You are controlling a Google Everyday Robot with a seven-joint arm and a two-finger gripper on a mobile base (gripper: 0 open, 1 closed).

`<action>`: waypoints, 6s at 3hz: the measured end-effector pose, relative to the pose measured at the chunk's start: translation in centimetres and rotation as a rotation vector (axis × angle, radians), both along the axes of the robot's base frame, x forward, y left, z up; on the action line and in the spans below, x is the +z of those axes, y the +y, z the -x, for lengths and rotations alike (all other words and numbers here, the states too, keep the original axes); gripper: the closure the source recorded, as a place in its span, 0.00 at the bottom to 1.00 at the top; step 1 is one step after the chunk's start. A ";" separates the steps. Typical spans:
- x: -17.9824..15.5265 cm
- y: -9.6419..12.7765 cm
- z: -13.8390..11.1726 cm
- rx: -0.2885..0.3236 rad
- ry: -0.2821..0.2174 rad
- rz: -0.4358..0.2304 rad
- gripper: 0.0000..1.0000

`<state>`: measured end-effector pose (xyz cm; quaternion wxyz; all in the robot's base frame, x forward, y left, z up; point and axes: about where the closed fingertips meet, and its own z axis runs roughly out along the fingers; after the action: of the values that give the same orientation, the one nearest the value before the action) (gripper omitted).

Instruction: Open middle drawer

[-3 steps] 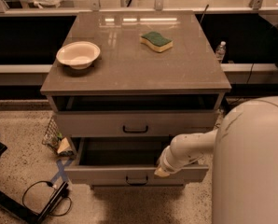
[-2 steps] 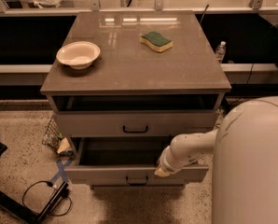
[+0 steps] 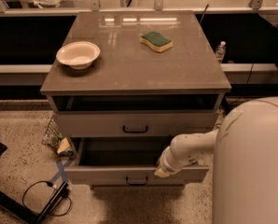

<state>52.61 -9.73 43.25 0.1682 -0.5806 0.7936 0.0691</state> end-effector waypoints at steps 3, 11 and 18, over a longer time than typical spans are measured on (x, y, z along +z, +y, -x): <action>-0.3 -0.8 3.0 -0.030 0.051 0.012 1.00; 0.0 -0.4 7.9 0.010 0.157 -0.055 0.61; 9.5 -1.7 3.8 0.007 0.100 0.135 0.46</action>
Offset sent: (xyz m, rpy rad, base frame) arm -0.3282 -0.0721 -0.0367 -0.0702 0.5286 -0.2722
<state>48.78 -11.39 52.75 0.0888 -0.5893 0.8018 0.0449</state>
